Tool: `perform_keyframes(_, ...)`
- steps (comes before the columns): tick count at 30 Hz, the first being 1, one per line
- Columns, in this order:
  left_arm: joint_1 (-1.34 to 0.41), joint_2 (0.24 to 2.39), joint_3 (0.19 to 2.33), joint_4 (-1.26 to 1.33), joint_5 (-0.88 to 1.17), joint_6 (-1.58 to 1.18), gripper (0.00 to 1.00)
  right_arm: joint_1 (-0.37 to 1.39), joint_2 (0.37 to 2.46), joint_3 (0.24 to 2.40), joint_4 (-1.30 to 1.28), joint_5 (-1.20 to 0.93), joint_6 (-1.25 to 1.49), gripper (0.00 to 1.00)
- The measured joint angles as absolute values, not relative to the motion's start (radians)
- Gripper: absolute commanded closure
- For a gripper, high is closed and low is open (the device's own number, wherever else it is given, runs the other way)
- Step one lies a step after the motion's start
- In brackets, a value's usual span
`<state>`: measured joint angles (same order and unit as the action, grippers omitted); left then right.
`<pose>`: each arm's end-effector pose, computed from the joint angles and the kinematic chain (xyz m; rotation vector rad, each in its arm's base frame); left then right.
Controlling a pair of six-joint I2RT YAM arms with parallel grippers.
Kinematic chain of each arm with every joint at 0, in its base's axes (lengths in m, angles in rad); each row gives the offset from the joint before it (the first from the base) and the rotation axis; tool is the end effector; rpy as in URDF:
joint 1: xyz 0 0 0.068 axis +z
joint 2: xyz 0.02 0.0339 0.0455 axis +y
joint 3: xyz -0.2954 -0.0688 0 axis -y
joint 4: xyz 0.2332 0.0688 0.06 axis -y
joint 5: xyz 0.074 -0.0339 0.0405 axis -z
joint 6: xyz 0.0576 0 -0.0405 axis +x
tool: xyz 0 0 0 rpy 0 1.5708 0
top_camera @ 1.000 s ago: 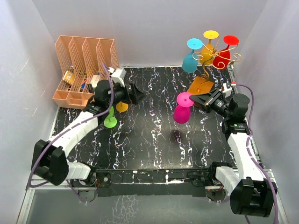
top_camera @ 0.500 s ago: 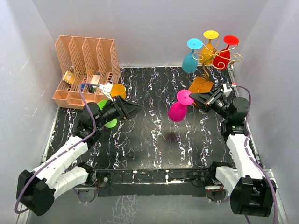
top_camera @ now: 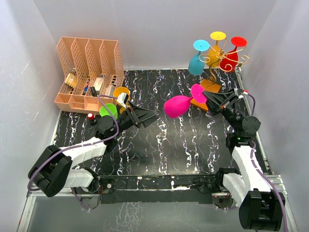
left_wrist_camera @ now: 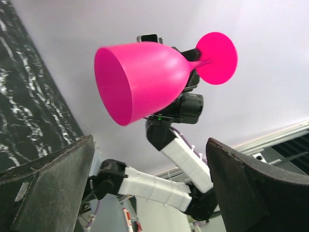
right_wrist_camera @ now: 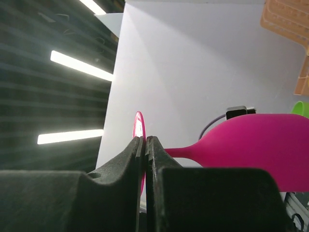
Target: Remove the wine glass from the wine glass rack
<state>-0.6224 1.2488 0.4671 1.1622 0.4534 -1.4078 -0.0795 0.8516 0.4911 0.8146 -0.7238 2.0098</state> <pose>0.1893 -0.1669 0.3187 -0.0976 1.5148 -1.9777 0.1725 0.0245 0.3610 0.7380 1.3516 2.0171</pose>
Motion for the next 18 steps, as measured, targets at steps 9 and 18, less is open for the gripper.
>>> perform_keyframes(9, -0.672, 1.274, 0.476, 1.295, 0.446, -1.475, 0.03, -0.039, 0.844, 0.422, 0.929, -0.627, 2.075, 0.93)
perform_keyframes(18, -0.689, 1.287, 0.526, 1.278, 0.457, -1.473, 0.03, 0.08, 0.875, 0.408, 1.023, -0.567, 2.081, 0.93)
